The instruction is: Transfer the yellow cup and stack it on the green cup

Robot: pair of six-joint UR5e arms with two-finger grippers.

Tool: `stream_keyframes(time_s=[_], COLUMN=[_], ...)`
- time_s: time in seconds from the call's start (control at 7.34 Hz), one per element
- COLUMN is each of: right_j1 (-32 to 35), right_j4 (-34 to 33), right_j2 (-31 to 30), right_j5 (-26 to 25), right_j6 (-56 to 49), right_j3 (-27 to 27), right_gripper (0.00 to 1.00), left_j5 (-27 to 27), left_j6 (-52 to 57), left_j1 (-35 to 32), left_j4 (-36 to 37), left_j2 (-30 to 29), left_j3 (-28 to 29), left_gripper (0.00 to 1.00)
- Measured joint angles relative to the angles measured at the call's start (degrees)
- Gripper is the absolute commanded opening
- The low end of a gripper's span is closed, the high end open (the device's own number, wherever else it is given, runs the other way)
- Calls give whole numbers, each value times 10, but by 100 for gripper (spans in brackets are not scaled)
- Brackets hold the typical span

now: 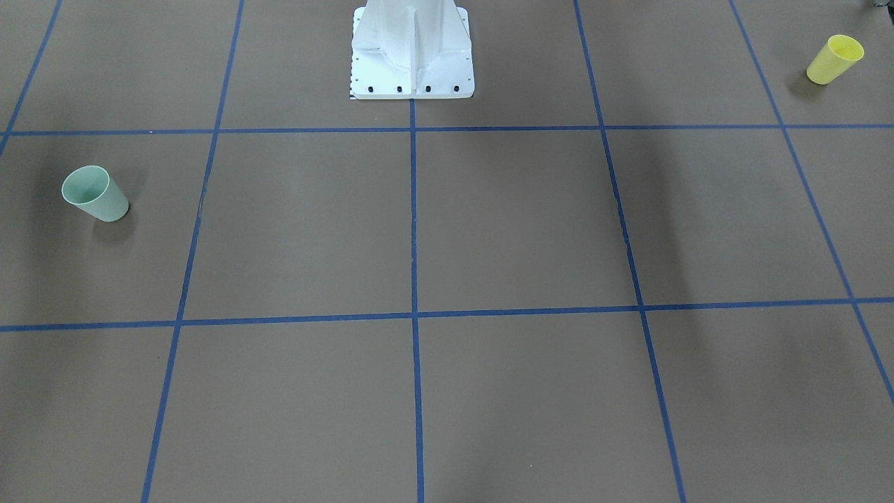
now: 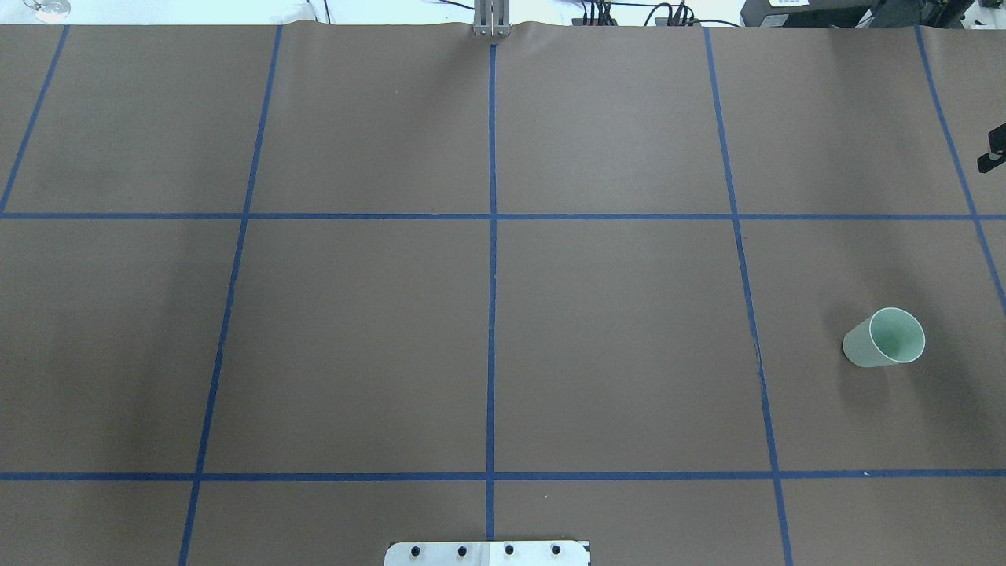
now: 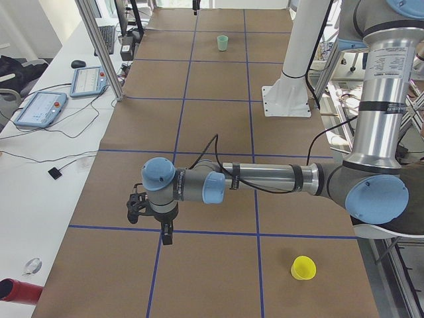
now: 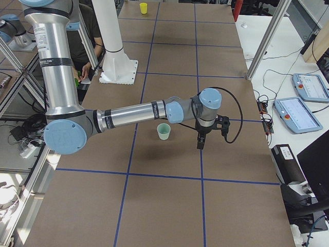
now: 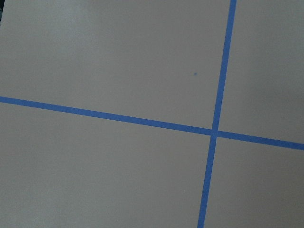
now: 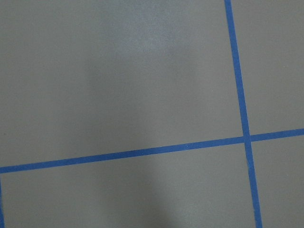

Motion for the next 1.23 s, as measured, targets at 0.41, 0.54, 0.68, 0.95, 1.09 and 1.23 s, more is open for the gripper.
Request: stream_keyframes(time_s=[0.41, 0.54, 0.68, 0.95, 1.09, 1.23], right_j1=[0, 0, 0, 0, 0, 0], right_j4=[1, 2, 2, 2, 2, 2], right_j2=[-12, -13, -14, -14, -14, -15], right_j5=[0, 0, 1, 0, -1, -2], right_j6=[0, 0, 0, 0, 0, -1], right_j3=[3, 4, 4, 5, 5, 5], right_gripper=[100, 100, 100, 100, 100, 100], left_j5=[-13, -14, -15, -14, -15, -15], left_j6=[1, 1, 0, -2, -2, -3], left_j1=[1, 1, 1, 1, 2, 2], left_j4=[-5, -6, -6, -6, -7, -7], left_j2=[29, 40, 45, 47, 47, 47], left_j3=[-46, -60, -67, -70, -70, -70], left_gripper=[100, 100, 100, 100, 100, 100])
